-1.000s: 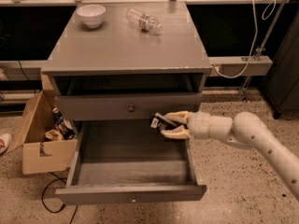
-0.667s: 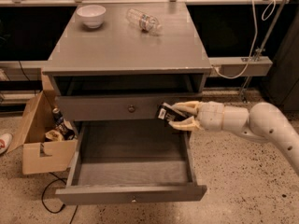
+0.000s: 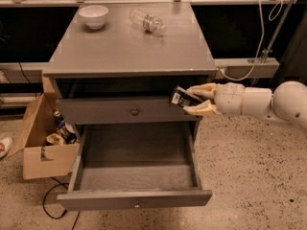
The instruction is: Pick rxbar chocolate from middle drawer and place on counter
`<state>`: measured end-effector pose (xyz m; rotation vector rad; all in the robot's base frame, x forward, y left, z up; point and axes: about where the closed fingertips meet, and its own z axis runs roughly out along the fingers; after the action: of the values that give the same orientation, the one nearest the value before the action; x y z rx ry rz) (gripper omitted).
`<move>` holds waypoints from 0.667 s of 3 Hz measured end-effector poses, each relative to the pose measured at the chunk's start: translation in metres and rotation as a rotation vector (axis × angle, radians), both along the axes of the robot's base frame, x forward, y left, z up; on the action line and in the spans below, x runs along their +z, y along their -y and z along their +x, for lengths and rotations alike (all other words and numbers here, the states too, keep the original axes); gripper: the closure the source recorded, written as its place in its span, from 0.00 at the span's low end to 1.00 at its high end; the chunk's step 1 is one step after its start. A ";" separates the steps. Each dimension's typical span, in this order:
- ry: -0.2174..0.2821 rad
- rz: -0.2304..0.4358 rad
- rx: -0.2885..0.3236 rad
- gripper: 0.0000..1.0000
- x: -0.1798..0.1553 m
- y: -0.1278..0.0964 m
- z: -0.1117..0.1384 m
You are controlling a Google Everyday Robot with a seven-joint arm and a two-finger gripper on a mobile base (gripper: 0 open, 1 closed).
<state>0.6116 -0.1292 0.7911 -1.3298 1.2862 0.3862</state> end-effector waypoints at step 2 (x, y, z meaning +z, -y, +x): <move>0.018 -0.021 0.057 1.00 0.058 -0.015 0.034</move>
Offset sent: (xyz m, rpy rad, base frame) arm 0.0732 0.0123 0.1249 -0.0396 -0.0794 0.0734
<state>0.6460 -0.1141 0.8489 -1.3870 1.2428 0.4007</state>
